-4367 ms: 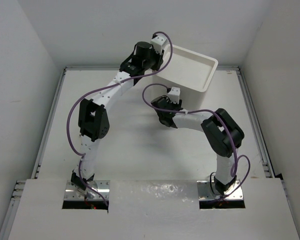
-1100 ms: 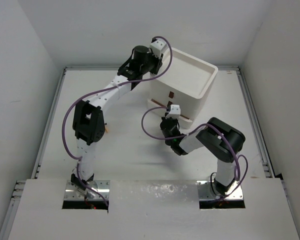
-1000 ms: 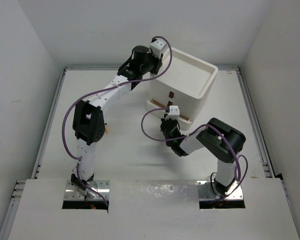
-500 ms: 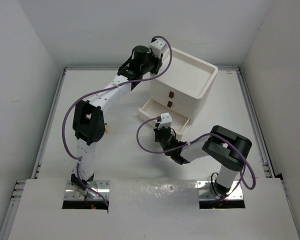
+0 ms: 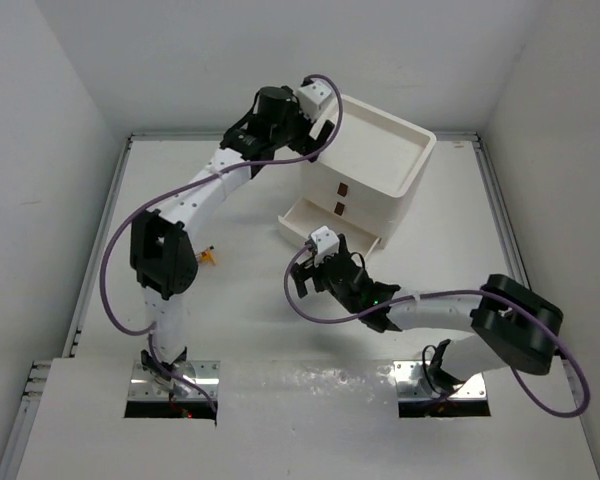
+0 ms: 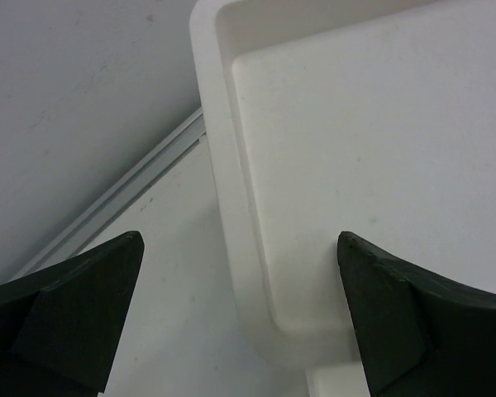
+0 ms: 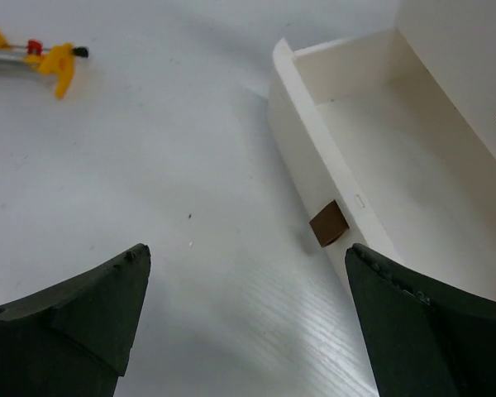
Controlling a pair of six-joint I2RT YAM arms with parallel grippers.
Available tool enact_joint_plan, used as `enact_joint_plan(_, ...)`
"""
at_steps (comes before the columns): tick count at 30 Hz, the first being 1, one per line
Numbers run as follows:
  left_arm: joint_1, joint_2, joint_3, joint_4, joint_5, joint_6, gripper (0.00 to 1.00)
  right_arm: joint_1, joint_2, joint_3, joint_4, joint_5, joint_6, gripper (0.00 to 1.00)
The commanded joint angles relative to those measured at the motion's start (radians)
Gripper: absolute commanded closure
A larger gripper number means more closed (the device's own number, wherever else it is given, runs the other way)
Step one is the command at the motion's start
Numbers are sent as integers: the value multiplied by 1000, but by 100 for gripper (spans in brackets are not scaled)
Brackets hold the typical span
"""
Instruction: Sort the tools into containers
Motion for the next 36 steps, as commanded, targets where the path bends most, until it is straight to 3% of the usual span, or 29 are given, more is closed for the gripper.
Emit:
enact_joint_plan(1,12,-174,-2,-114,-11,67,0,6,-94,31,-186,-115,-61,1)
enact_joint_plan(5,106,-373,-42,-275,55,96,0,4,-204,85,-461,-89,-48,1)
enact_joint_plan(7,217,-453,-84,-434,136,139,0,2,-294,42,-504,-51,-37,1)
enact_joint_plan(8,262,-481,-110,-435,162,139,0,1,-295,42,-513,-43,-35,1)
enact_joint_plan(10,366,-569,-192,-536,202,271,0,-4,-385,1,-533,-30,-35,1)
enact_joint_plan(12,404,-620,-375,-635,181,471,0,-7,-456,-29,-567,-20,-38,1)
enact_joint_plan(14,416,-657,-588,-663,80,563,0,-8,-493,-55,-591,13,-37,1)
enact_joint_plan(17,428,-674,-823,-553,-14,650,0,-10,-539,-79,-621,26,-28,1)
enact_joint_plan(20,450,-659,-934,-395,-14,730,0,-10,-571,-99,-642,26,-8,1)
enact_joint_plan(25,457,-534,-990,-338,19,837,3,-10,-631,-147,-642,17,37,1)
enact_joint_plan(30,468,-420,-967,-392,49,874,7,-10,-665,-180,-665,28,54,1)
enact_joint_plan(33,473,-382,-1019,-290,8,891,16,-10,-672,-184,-665,40,52,1)
enact_joint_plan(36,473,-335,-1031,-231,-4,882,33,-10,-668,-174,-667,45,51,1)
